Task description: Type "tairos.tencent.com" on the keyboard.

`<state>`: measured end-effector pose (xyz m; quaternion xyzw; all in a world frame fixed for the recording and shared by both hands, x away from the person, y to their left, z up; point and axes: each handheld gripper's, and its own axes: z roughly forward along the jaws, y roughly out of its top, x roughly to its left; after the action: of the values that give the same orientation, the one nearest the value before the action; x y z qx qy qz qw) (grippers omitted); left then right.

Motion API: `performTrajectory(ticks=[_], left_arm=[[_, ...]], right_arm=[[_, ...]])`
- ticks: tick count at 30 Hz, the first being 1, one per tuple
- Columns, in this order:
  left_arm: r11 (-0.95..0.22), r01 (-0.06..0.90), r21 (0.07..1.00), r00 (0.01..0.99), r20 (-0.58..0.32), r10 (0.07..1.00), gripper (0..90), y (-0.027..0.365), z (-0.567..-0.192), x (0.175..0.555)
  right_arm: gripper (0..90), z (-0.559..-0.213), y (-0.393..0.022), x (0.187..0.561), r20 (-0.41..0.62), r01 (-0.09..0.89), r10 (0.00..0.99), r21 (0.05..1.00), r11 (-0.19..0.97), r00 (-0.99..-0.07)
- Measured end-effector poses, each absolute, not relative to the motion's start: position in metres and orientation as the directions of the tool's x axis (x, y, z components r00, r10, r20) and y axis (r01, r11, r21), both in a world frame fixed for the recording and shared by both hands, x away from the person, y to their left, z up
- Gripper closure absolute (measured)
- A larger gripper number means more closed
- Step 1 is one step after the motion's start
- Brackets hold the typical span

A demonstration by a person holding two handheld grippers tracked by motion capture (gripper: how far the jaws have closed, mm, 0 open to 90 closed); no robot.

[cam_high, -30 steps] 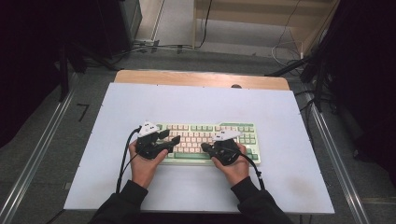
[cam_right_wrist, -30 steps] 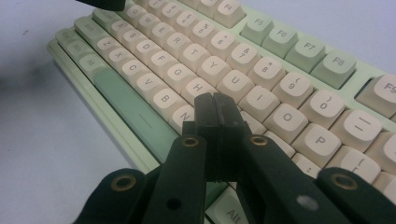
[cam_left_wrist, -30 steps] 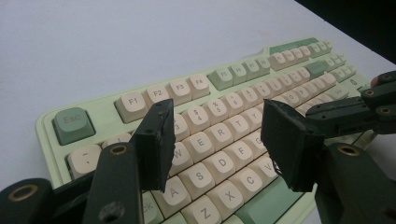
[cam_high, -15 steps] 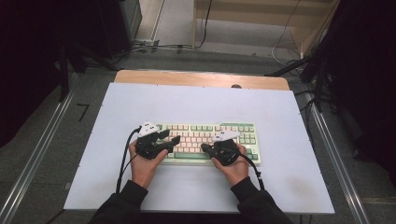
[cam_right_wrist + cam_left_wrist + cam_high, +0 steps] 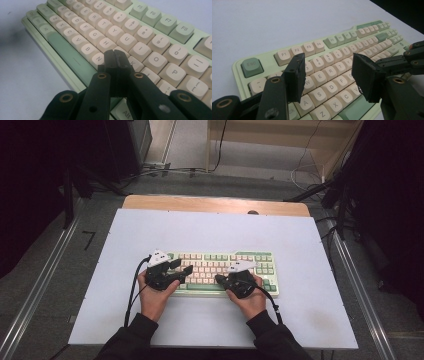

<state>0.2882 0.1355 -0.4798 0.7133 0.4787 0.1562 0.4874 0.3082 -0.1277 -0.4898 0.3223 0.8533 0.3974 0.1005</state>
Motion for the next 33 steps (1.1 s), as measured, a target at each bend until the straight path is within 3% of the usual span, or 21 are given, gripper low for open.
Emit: performTrajectory(ticks=[20,33], left_arm=[[-0.047,0.518,0.854,0.490,-0.251,0.834,44.6,0.140,-0.474,0.285],[-0.039,0.485,0.874,0.475,-0.226,0.850,41.2,0.149,-0.467,0.274]], right_arm=[[84.0,-0.470,-0.152,0.309,0.130,0.472,0.655,0.796,0.378,-0.744],[54.2,-0.464,-0.183,0.308,0.172,0.489,0.698,0.825,0.283,-0.695]])
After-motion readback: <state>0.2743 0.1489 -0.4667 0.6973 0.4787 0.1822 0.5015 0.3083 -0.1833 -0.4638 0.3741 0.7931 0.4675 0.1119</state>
